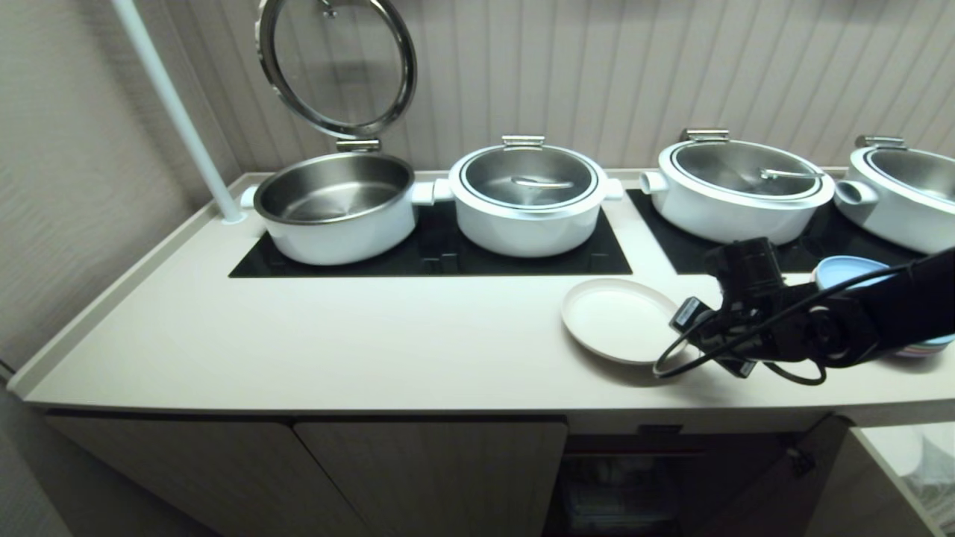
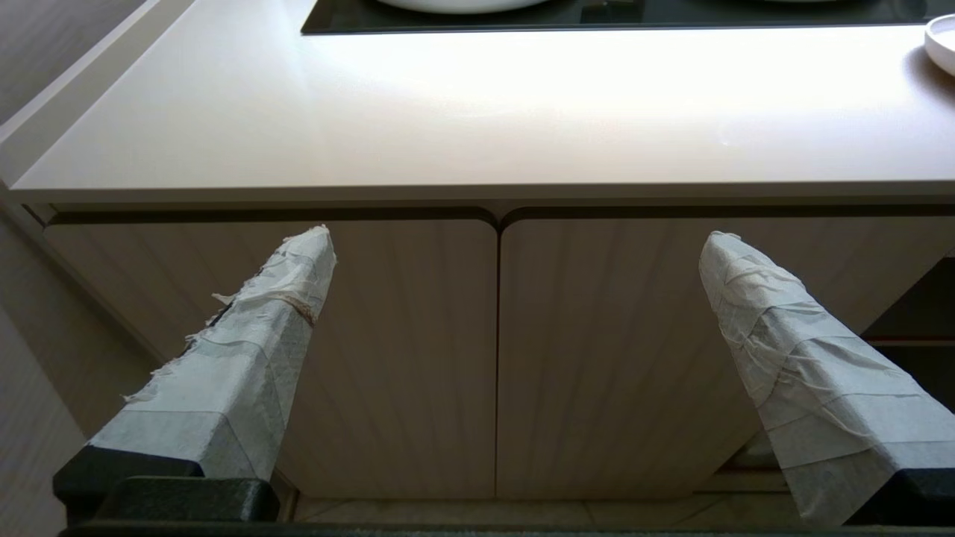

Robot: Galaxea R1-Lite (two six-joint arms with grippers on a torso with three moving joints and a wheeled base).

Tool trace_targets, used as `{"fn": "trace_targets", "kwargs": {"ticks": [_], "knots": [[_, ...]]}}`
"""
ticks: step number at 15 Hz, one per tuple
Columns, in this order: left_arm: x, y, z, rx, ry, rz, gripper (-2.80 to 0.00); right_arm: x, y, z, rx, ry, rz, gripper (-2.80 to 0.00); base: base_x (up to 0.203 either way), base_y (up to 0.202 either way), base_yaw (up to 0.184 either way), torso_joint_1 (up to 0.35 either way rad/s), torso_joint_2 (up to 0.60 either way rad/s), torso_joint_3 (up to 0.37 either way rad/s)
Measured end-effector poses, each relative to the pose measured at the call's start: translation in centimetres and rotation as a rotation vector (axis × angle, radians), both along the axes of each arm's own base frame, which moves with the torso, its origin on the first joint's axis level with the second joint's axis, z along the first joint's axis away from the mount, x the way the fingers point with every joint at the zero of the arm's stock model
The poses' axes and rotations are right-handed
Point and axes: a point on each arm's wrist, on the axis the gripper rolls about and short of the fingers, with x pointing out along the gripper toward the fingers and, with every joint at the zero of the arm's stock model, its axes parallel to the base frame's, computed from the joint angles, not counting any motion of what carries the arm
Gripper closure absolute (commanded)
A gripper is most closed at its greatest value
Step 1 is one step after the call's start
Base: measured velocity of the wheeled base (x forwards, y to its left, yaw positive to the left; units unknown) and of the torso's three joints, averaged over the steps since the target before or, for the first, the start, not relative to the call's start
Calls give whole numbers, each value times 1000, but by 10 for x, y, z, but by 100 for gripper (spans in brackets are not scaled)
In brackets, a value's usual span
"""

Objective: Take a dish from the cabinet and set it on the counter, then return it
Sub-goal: Place it on the table

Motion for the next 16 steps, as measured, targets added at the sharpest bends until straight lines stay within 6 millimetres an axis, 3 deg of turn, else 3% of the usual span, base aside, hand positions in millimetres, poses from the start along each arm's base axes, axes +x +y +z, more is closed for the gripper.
{"fn": "trace_targets", "kwargs": {"ticks": [4, 5, 16], "knots": [[0, 0, 0, 0, 0, 0, -280, 0, 0, 0, 0, -1, 0, 0, 0, 0, 0, 0, 0, 0], [0, 0, 0, 0, 0, 0, -280, 0, 1, 0, 0, -1, 2, -280, 0, 0, 0, 0, 0, 0], [0, 0, 0, 0, 0, -1, -280, 2, 4, 3, -7, -30, 2, -280, 0, 0, 0, 0, 0, 0]]}}
